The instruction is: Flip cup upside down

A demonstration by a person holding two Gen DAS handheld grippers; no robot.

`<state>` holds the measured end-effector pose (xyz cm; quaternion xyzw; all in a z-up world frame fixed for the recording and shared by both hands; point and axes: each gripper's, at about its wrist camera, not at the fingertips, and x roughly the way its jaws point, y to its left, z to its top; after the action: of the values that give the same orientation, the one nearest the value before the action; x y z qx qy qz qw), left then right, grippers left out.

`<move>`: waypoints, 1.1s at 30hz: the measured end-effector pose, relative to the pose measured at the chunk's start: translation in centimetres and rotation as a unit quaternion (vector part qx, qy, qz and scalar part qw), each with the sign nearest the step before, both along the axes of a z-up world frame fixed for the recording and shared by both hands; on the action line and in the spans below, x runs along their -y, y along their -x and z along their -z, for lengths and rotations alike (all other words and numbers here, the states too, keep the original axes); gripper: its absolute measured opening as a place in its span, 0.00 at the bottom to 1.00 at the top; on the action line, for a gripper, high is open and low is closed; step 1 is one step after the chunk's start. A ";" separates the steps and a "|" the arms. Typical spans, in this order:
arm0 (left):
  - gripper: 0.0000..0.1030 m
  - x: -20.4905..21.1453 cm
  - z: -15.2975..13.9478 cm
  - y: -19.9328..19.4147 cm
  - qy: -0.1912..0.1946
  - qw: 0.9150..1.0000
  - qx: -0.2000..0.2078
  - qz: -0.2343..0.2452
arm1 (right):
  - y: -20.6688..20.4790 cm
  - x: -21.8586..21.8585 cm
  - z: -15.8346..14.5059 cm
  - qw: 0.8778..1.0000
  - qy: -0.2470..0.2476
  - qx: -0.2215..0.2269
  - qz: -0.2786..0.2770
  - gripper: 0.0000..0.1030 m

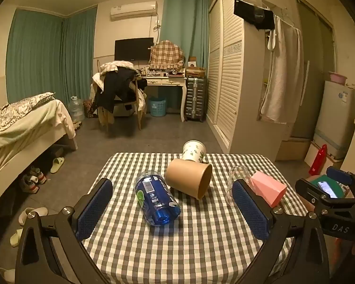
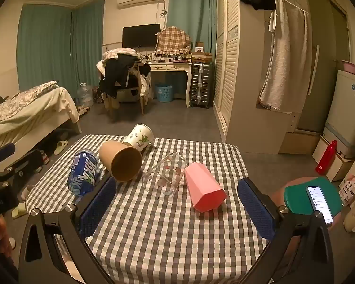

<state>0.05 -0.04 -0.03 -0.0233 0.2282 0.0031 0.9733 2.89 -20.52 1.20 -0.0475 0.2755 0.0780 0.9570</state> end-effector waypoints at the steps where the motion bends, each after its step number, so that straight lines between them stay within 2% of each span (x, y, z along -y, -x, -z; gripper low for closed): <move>1: 1.00 0.0 0.0 0.0 -0.002 1.000 -0.001 0.001 | 0.0 0.0 0.0 1.000 0.003 0.003 0.001 1.00; 8: 1.00 -0.4 0.3 -0.6 0.000 1.000 -0.012 0.016 | 0.0 -0.2 0.0 1.000 0.004 0.000 0.000 1.00; 9: 1.00 0.1 0.0 0.0 -0.006 1.000 0.001 -0.004 | 0.0 -0.2 0.0 1.000 0.004 0.000 0.000 1.00; 33: 1.00 -0.3 0.5 -0.1 -0.003 1.000 -0.006 -0.014 | 0.0 -0.4 0.4 1.000 0.006 -0.003 0.001 1.00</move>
<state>0.19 0.26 -0.58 -0.0233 0.2341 0.0178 0.9718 2.85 -20.15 0.82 -0.0523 0.2789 0.0755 0.9559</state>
